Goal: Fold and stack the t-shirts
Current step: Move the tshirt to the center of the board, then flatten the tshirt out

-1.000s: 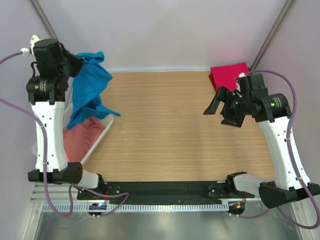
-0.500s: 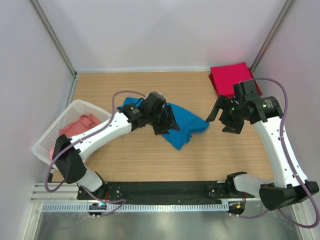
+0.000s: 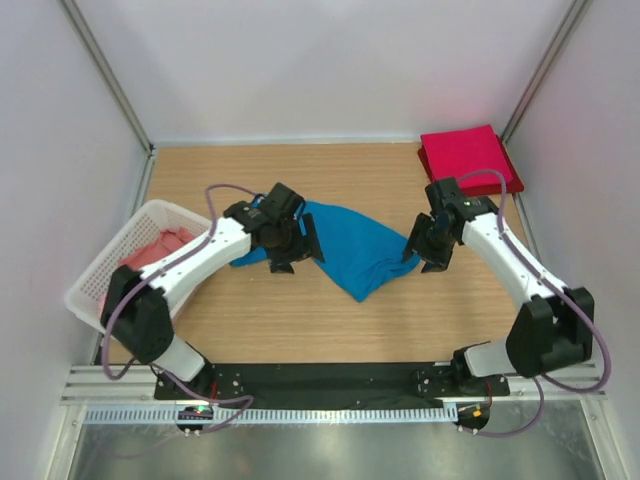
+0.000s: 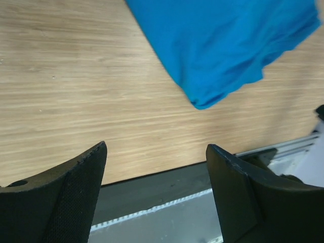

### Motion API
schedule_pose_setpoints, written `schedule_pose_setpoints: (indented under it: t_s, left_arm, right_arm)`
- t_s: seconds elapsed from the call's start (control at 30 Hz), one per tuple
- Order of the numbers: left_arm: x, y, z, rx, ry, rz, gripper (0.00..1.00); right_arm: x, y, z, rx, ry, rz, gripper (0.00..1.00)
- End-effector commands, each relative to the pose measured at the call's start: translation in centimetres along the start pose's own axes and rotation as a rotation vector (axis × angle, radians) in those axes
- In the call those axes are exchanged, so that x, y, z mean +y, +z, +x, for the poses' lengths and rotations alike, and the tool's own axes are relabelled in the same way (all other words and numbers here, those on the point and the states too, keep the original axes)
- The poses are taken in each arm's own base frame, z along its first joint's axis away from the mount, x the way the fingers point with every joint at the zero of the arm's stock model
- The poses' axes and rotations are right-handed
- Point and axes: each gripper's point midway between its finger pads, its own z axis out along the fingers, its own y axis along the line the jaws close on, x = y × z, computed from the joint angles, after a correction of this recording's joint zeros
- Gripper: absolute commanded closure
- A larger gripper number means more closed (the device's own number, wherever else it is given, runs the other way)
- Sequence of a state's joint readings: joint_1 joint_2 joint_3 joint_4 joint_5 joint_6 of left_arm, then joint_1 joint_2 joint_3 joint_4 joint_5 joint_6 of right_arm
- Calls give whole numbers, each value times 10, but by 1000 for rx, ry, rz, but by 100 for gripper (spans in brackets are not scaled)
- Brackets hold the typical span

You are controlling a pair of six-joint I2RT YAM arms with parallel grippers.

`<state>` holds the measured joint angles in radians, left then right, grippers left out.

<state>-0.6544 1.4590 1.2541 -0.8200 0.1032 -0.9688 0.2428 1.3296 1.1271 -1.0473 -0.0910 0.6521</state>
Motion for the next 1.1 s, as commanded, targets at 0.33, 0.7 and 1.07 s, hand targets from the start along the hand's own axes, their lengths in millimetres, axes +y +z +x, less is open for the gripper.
schedule_pose_setpoints:
  t_s: [0.33, 0.7, 1.07]
  left_arm:
    - [-21, 104, 9, 202, 35, 8, 19]
    - [-38, 127, -19, 171, 64, -78, 97]
    - [-94, -118, -104, -322, 80, 27, 100]
  right_arm:
    - [-34, 114, -80, -76, 113, 133, 42]
    - [-15, 106, -118, -91, 87, 101, 99]
    - [29, -165, -95, -318, 91, -124, 99]
